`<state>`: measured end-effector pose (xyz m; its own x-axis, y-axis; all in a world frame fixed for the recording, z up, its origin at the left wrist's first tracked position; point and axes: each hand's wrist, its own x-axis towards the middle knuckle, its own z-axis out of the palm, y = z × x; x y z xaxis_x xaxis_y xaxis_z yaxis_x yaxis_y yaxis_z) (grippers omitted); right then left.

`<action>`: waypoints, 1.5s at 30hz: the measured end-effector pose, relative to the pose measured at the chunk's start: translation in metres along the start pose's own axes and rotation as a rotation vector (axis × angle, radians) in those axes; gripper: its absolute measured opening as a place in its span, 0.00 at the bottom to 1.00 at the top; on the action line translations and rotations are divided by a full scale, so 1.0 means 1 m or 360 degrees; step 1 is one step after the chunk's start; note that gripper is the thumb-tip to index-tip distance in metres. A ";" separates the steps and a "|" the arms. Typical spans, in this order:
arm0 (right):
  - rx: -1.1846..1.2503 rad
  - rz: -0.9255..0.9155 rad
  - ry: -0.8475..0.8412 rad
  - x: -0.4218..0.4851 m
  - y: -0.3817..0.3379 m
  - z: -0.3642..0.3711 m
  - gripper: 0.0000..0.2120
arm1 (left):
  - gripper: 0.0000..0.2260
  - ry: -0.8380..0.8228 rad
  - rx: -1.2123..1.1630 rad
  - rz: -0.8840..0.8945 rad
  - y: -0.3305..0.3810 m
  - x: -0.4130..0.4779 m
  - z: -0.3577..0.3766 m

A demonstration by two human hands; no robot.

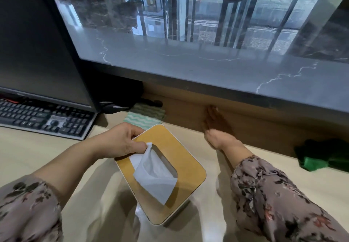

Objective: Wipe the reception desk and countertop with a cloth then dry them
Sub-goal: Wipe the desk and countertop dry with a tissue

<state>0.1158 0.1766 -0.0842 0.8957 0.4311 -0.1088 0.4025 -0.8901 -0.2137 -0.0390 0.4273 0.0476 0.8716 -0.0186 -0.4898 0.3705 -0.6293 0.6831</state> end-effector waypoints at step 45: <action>-0.0131 0.0384 0.0012 -0.108 0.062 -0.014 0.23 | 0.06 0.0044 -0.0009 -0.0010 0.031 -0.008 0.027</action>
<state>0.0469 0.0725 -0.0723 0.9690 0.2039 -0.1397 0.1906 -0.9763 -0.1029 -0.0426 0.3864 0.0580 0.8776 0.0068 -0.4793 0.3779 -0.6250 0.6830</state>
